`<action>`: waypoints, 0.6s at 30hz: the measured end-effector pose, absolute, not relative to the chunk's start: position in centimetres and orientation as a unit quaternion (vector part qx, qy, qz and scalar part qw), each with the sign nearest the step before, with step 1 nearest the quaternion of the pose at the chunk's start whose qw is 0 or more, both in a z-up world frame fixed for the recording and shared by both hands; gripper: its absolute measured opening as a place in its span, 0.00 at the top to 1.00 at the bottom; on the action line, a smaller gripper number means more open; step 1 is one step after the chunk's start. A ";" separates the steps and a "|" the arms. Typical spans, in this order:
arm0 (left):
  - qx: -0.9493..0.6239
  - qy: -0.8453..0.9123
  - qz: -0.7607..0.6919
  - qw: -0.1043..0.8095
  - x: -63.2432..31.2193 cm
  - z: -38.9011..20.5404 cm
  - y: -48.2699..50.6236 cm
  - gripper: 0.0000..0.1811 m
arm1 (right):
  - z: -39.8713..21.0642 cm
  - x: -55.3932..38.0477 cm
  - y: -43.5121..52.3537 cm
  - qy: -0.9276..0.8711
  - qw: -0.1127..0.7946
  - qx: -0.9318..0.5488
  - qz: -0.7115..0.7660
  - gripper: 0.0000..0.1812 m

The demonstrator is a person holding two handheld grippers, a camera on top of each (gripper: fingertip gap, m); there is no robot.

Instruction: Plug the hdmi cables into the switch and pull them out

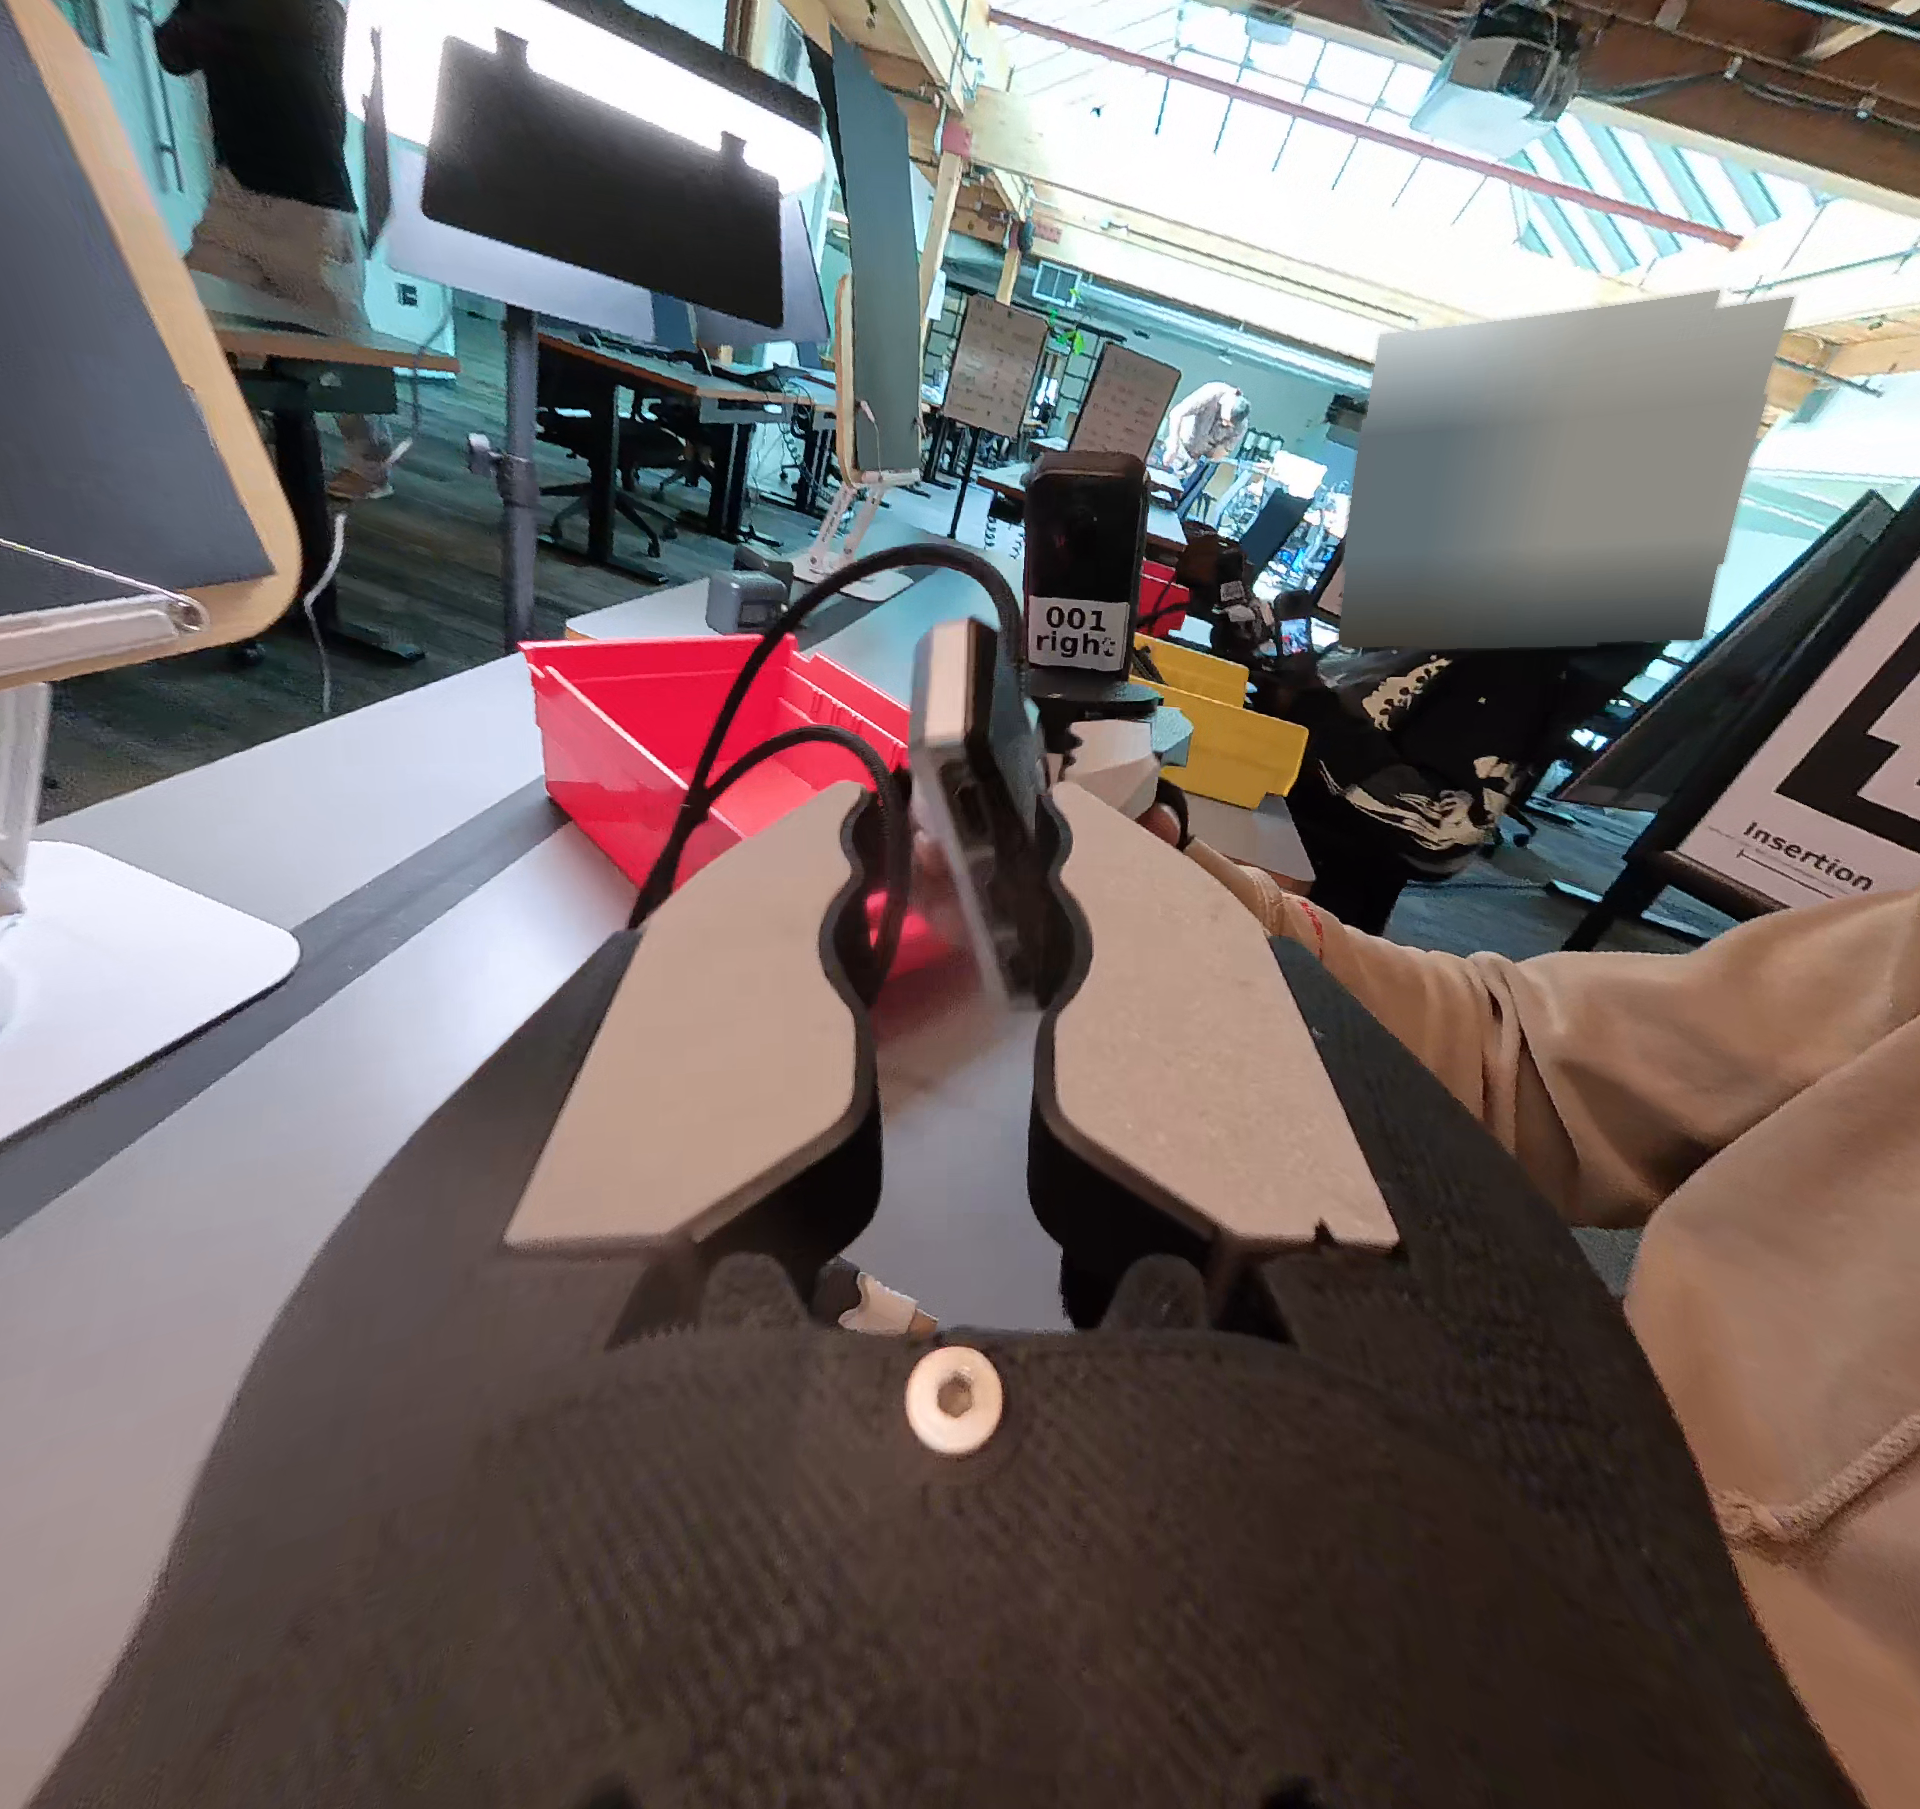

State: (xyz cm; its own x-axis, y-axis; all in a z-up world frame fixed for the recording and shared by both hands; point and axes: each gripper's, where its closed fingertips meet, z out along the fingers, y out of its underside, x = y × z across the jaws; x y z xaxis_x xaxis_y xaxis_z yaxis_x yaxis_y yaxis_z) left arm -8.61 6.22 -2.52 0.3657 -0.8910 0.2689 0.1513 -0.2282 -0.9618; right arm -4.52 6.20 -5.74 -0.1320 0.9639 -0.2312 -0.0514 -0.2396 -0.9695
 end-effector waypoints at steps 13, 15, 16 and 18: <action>-0.731 0.239 -0.247 0.589 -21.4 -1.9 9.1 0.84 | -1.3 0.7 7.9 -0.406 0.485 -0.483 0.606 0.86; -0.780 0.240 -0.165 0.554 -25.4 -3.2 9.9 0.84 | -1.2 1.0 8.2 -0.403 0.488 -0.487 0.602 0.86; -0.807 0.241 -0.123 0.525 -27.6 -4.3 10.3 0.84 | -1.2 1.1 8.4 -0.401 0.488 -0.490 0.601 0.86; -0.854 0.243 -0.027 0.459 -32.3 -6.8 10.9 0.83 | -1.3 1.1 8.5 -0.398 0.488 -0.492 0.601 0.86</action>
